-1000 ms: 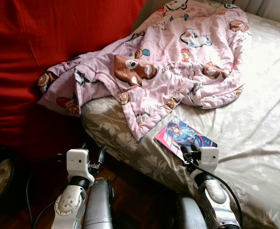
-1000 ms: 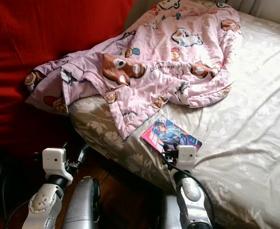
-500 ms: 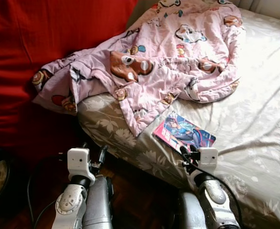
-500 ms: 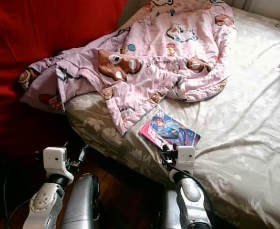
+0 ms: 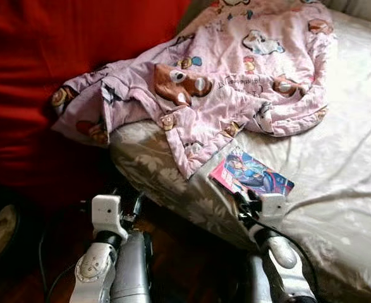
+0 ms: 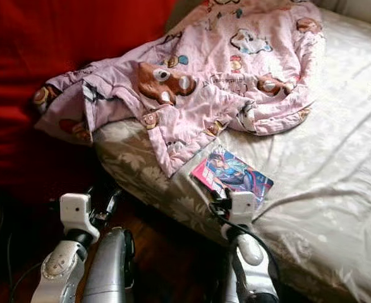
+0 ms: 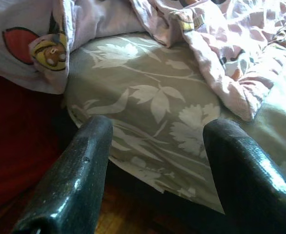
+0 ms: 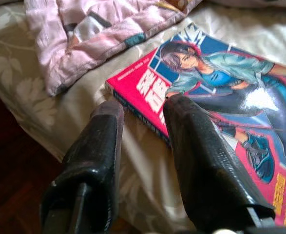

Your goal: Clean up the room

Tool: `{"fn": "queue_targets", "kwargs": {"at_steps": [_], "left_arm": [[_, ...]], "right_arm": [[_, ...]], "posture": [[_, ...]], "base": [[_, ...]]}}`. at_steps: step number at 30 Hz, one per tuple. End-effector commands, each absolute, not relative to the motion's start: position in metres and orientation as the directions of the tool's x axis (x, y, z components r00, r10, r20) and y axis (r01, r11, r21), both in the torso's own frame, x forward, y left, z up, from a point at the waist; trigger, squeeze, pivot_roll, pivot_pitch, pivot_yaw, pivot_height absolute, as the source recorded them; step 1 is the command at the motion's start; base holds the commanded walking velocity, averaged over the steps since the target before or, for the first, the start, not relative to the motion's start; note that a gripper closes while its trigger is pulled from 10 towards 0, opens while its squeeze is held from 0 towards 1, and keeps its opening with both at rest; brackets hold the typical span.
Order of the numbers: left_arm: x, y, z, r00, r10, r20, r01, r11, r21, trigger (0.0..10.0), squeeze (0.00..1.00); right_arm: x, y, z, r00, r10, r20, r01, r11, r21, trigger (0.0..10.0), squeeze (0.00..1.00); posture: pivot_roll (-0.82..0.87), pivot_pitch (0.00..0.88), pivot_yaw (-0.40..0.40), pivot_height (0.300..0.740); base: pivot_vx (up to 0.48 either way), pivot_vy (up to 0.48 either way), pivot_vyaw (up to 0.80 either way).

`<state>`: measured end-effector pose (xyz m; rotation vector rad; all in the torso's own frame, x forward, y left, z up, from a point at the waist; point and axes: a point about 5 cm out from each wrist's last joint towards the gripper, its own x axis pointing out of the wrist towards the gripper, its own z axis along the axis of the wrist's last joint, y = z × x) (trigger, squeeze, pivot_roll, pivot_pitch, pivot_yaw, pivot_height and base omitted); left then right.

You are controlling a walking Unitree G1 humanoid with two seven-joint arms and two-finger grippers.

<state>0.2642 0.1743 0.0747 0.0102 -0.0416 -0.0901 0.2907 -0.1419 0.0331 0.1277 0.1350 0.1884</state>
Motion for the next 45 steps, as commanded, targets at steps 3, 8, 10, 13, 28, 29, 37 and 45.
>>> {"fn": "queue_targets", "kwargs": {"at_steps": [3,8,10,13,28,29,37,45], "left_arm": [[0.261,0.174,0.07,0.995,-0.094,0.017,0.094,0.996,0.005,10.0,0.0],[0.261,0.174,0.07,0.995,-0.096,0.016,0.096,0.995,0.004,10.0,0.0],[0.261,0.173,0.07,0.995,-0.099,0.016,0.098,0.995,0.003,10.0,0.0],[0.26,0.173,0.069,0.995,-0.1,0.016,0.1,0.995,0.003,10.0,0.0],[0.26,0.172,0.069,0.994,-0.105,0.013,0.105,0.994,0.001,10.0,0.0],[0.26,0.172,0.069,0.994,-0.106,0.013,0.106,0.994,0.002,10.0,0.0],[0.259,0.173,0.069,0.994,-0.105,0.015,0.105,0.994,0.004,10.0,0.0],[0.258,0.173,0.068,0.994,-0.108,0.01,0.108,0.994,0.005,10.0,0.0]], "right_arm": [[0.286,-0.15,0.025,0.975,0.162,-0.15,-0.14,0.979,0.149,10.0,0.0],[0.286,-0.151,0.025,0.975,0.158,-0.153,-0.135,0.979,0.152,10.0,0.0],[0.287,-0.15,0.026,0.975,0.16,-0.151,-0.137,0.979,0.152,10.0,0.0],[0.287,-0.15,0.026,0.975,0.163,-0.149,-0.141,0.979,0.148,10.0,0.0],[0.288,-0.15,0.027,0.978,0.15,-0.145,-0.126,0.979,0.162,10.0,0.0],[0.289,-0.151,0.027,0.979,0.145,-0.145,-0.121,0.979,0.162,10.0,0.0],[0.294,-0.187,0.027,0.975,-0.126,-0.185,0.16,0.97,0.183,10.0,0.0],[0.295,-0.204,0.023,0.952,-0.194,-0.237,0.247,0.944,0.218,10.0,0.0]], "posture": [[0.09,0.237,-0.039,0.56],[0.09,0.238,-0.039,0.56],[0.09,0.238,-0.039,0.56],[0.09,0.238,-0.039,0.56],[0.1,0.241,-0.035,0.56],[0.1,0.241,-0.035,0.56],[0.1,0.245,-0.034,0.56],[0.11,0.252,-0.034,0.56]], "base": [[0.0,0.0,0.0],[0.148,0.0,0.0],[0.261,0.0,0.0],[0.29,0.0,0.0],[0.305,0.0,0.22],[0.3,0.0,0.0],[0.038,0.0,0.0],[0.0,0.0,0.0]]}}
